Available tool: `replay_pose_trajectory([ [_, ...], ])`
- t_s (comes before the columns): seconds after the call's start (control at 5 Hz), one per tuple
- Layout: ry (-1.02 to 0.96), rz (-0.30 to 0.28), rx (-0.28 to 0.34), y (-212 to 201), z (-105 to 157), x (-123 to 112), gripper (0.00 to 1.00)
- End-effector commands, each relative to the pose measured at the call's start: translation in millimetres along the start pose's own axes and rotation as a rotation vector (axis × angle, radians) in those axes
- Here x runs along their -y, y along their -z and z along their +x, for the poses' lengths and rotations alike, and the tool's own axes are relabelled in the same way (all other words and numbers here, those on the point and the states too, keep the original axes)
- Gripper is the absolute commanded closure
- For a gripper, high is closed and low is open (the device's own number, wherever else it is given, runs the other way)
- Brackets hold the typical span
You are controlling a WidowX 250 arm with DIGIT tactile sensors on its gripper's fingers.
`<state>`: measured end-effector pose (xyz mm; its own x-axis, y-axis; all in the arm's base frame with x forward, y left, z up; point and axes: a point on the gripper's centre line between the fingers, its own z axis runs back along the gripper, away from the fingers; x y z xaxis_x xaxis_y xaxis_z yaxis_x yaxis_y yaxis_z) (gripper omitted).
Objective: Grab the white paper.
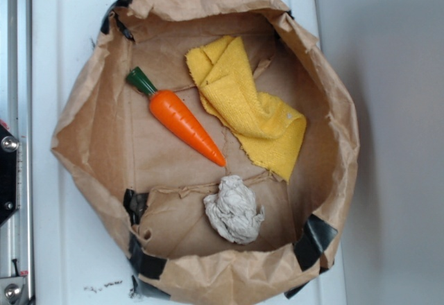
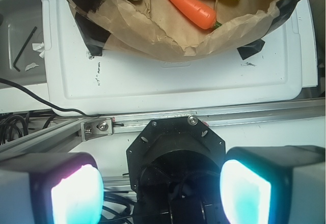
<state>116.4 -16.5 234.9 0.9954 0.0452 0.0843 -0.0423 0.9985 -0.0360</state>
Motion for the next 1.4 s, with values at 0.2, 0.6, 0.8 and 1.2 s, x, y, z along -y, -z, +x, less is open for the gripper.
replay_pose_trajectory([
  [0.2, -0.009, -0.001, 0.053, 6.4, 44.9, 12.8, 0.00],
  [0.6, -0.063, -0.009, 0.129, 12.2, 99.6, 7.2, 0.00],
  [0.8, -0.113, -0.029, 0.145, 23.7, 107.7, -6.7, 0.00],
  [1.2, -0.335, 0.017, 0.131, 56.9, 139.3, -34.7, 0.00],
])
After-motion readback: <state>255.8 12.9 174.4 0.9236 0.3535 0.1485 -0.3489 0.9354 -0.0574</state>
